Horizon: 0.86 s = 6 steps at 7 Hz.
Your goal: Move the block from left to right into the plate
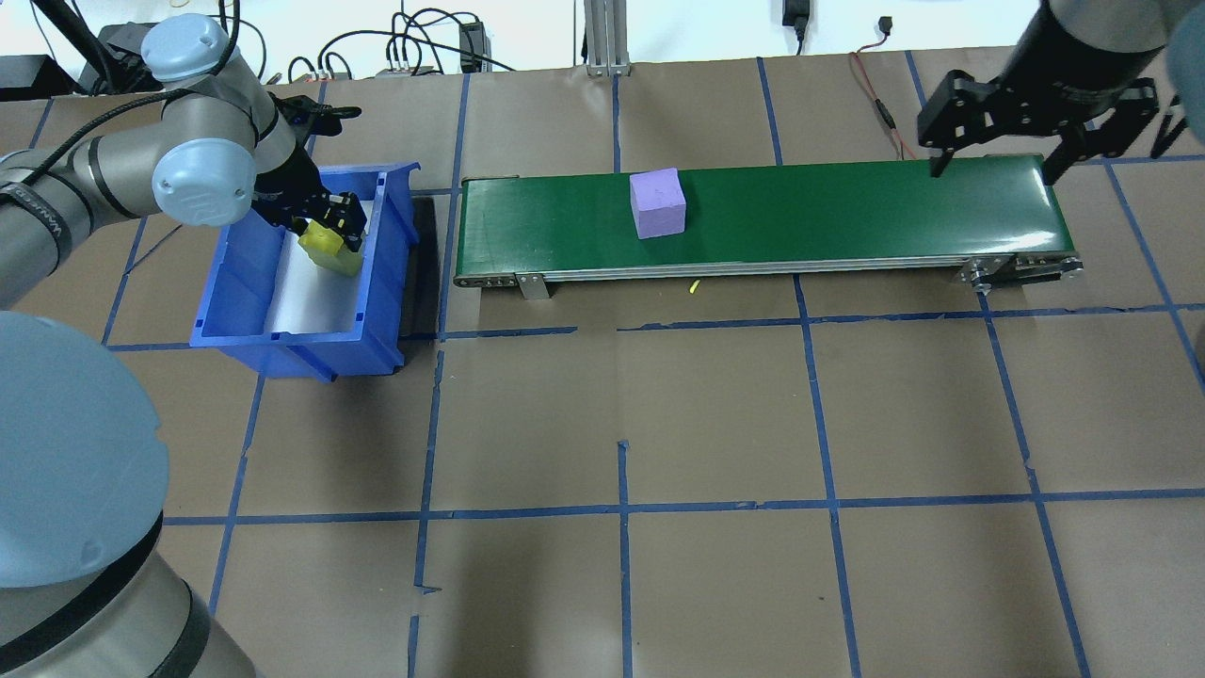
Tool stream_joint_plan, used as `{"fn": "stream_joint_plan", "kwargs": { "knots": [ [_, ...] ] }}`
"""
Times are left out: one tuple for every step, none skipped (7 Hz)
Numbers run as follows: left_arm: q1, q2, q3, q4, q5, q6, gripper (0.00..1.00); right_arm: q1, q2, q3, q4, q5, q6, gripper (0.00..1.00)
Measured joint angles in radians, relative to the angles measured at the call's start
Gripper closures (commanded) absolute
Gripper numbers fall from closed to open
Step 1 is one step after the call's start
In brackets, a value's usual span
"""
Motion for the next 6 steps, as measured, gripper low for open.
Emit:
{"fn": "stream_joint_plan", "kwargs": {
  "knots": [
    [0.0,0.008,0.011,0.0,0.001,-0.004,0.7,-0.042,0.0,0.0,0.0,0.021,0.0,0.0],
    [0.0,0.028,0.025,-0.004,0.003,-0.028,0.7,-0.06,-0.001,0.002,0.0,0.039,0.001,0.0],
    [-0.002,0.063,0.04,-0.027,0.004,-0.073,0.7,-0.068,-0.001,0.004,0.001,0.049,0.003,0.0],
    [-0.009,0.106,0.054,-0.072,0.003,-0.135,0.7,-0.072,-0.002,0.004,0.003,0.055,0.003,0.0],
    [-0.027,0.151,0.066,-0.121,-0.002,-0.216,0.7,-0.071,-0.009,0.005,0.004,0.057,0.001,0.0],
    [-0.063,0.184,0.074,-0.15,-0.005,-0.305,0.7,-0.068,-0.025,0.008,0.001,0.057,-0.001,0.0]
  ]
}}
